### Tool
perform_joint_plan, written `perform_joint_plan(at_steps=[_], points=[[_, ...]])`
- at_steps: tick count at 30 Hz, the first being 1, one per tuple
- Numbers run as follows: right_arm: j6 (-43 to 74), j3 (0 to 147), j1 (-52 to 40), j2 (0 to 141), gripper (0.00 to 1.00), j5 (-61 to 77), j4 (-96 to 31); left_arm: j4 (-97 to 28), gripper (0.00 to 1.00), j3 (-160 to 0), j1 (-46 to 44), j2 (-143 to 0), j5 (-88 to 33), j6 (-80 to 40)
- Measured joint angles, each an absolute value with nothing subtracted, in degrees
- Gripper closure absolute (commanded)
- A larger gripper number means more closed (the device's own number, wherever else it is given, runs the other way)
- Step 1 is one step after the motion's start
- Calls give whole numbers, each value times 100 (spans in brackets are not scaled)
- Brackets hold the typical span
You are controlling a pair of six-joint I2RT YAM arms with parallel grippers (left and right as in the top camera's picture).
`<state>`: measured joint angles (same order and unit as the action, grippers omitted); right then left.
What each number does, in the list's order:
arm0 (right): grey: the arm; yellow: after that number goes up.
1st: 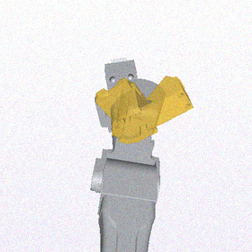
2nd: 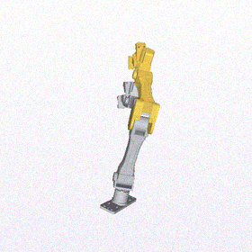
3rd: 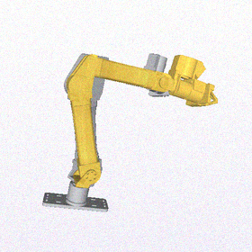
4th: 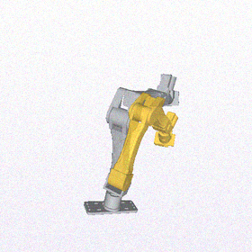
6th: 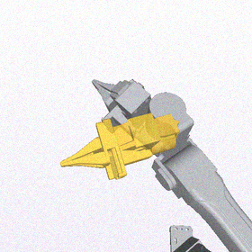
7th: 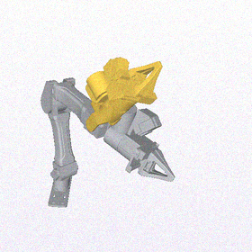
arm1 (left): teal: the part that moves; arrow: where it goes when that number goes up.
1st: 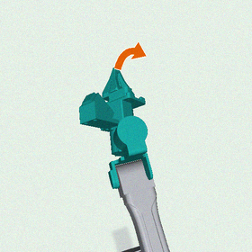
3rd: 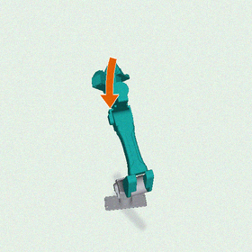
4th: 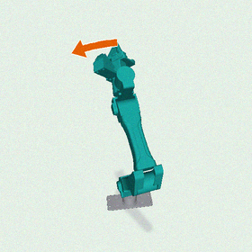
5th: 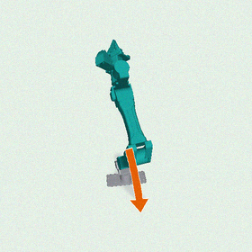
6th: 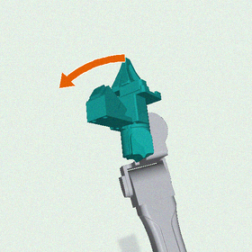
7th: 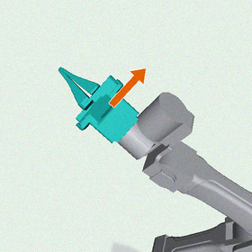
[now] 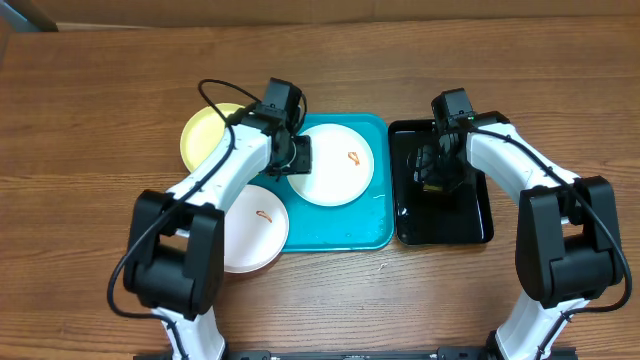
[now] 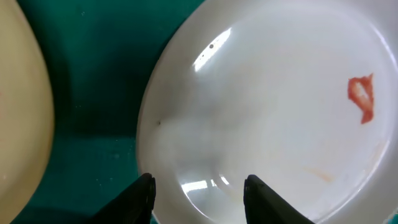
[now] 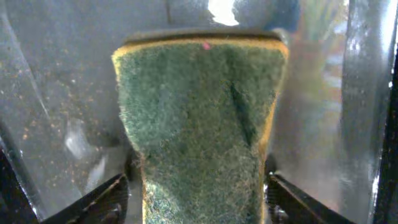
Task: Clean dirty plates on tray and stack at the side
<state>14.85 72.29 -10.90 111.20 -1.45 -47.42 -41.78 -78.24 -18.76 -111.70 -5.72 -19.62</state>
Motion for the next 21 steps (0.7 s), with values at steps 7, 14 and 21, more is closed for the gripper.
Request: perform_joint_plan(at_steps=[7,14,21], points=[[1494,7229,-1090,11120,16,-148,-4425,-4058,49,-7817,-1874,-11389,-379,-1962],[1496,7229,-1090,11120,16,-145,-4342,-4215,48,-7878,-1874,-11391,-386,-1959],[1494,7229,-1090,11120,17,-145,-4195,-5011,49,-8792,-1874,-11393,-368,-1959]])
